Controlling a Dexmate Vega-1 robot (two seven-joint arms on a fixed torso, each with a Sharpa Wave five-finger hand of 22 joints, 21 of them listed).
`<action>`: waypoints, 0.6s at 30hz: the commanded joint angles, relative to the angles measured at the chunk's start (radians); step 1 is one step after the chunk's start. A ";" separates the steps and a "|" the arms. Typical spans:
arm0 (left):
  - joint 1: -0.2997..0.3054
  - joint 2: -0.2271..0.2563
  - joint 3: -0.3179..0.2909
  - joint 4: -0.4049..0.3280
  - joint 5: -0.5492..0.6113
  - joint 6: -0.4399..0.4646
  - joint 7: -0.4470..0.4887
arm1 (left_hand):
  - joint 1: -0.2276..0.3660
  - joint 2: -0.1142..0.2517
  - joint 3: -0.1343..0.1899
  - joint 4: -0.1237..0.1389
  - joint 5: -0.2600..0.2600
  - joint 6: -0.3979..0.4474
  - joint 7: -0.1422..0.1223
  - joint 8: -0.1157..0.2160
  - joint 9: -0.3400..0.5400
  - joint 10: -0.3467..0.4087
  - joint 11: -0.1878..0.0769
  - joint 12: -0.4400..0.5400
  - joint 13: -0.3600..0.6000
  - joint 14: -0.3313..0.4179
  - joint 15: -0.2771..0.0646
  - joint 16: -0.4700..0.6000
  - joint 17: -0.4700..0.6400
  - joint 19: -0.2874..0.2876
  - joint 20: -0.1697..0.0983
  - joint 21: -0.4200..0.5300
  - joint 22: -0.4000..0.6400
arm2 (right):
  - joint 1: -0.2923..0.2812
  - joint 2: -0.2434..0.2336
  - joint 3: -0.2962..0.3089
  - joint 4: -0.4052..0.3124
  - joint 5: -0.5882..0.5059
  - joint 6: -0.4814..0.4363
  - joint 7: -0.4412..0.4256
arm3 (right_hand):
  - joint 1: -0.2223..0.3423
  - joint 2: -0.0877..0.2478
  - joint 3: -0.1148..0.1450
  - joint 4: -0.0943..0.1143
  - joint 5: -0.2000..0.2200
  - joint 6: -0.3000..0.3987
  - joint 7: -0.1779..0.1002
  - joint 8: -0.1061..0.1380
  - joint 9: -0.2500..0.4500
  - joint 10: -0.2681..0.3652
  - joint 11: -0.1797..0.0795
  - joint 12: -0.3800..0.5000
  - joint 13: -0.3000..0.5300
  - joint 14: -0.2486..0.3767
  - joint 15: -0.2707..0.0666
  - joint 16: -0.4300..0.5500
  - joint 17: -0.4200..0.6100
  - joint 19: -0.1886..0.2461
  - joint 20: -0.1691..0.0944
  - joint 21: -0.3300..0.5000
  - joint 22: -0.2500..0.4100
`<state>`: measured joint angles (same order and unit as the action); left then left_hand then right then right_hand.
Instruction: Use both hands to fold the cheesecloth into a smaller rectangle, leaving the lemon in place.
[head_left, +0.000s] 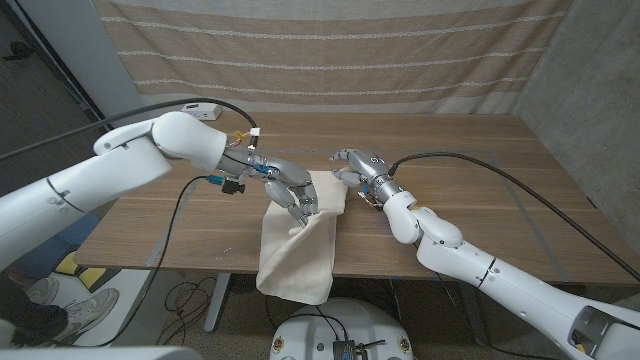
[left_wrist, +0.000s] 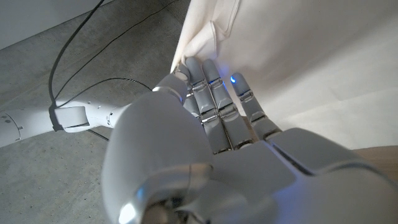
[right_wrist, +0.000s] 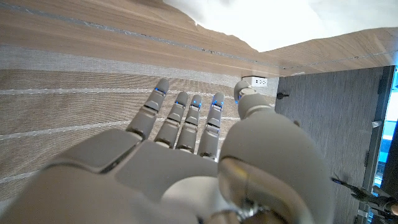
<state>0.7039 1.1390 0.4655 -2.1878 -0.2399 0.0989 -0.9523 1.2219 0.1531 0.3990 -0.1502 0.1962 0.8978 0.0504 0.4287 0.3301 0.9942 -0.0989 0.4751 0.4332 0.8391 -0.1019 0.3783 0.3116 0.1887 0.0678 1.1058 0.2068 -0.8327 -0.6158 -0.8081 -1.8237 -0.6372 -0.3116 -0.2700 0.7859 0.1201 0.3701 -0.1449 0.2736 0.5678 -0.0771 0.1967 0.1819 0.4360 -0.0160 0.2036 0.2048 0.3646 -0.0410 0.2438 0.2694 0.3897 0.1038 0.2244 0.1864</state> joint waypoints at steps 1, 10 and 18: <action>-0.155 -0.063 0.171 0.065 -0.004 0.026 -0.147 | -0.001 0.009 0.014 0.008 0.006 -0.018 0.002 -0.003 0.006 0.025 -0.034 0.007 0.021 -0.013 -0.095 -0.021 -0.014 -0.007 -0.003 0.009 0.002 | -0.002 0.005 -0.003 -0.005 -0.021 -0.005 -0.013 | 0.006 0.009 0.007 0.002 -0.002 -0.001 -0.006 -0.003 0.002 0.005 -0.004 0.002 0.001 0.008 -0.059 -0.002 0.000 0.007 -0.002 0.005 0.002; -0.186 -0.033 0.201 0.039 0.107 0.148 -0.128 | -0.341 -0.005 -0.072 0.139 -0.021 -0.616 -0.003 -0.257 -0.120 -0.528 0.178 -0.283 -0.091 -0.448 0.160 -0.186 -0.087 -0.251 0.104 -0.068 -0.026 | 0.022 -0.003 0.001 -0.008 -0.008 0.010 0.034 | -0.130 -0.089 -0.077 0.048 -0.030 -0.067 -0.013 -0.015 0.003 -0.040 0.002 -0.010 0.003 -0.027 -0.040 -0.010 0.010 -0.023 0.017 -0.008 0.003; -0.068 0.034 0.085 0.031 0.015 0.137 0.079 | -0.464 -0.017 -0.119 0.200 -0.024 -0.679 0.008 -0.249 -0.133 -0.587 0.206 -0.284 -0.112 -0.504 0.193 -0.182 -0.090 -0.274 0.107 -0.101 -0.028 | 0.041 0.009 -0.003 0.013 -0.011 0.017 0.038 | -0.215 -0.121 -0.123 0.081 -0.026 -0.084 -0.010 -0.012 0.004 -0.055 0.011 -0.009 0.004 -0.039 -0.031 -0.008 0.018 -0.038 0.024 -0.012 0.004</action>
<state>0.5541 1.1164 0.6294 -2.1535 -0.1655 0.2182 -1.0448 0.7762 0.1393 0.2817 0.0420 0.1735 0.2242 0.0558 0.1732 0.1956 0.4137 0.1068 0.1921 0.3214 0.3490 0.0875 0.1947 0.2229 -0.0793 0.1719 1.0094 0.1765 -0.8131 -0.6151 -0.8085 -1.8295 -0.6480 -0.3054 -0.2461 0.5826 -0.0040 0.2504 -0.0653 0.2465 0.4872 -0.0894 0.1881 0.1841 0.3888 -0.0053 0.1958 0.2072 0.3316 -0.0412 0.2399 0.2828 0.3552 0.1306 0.2165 0.1888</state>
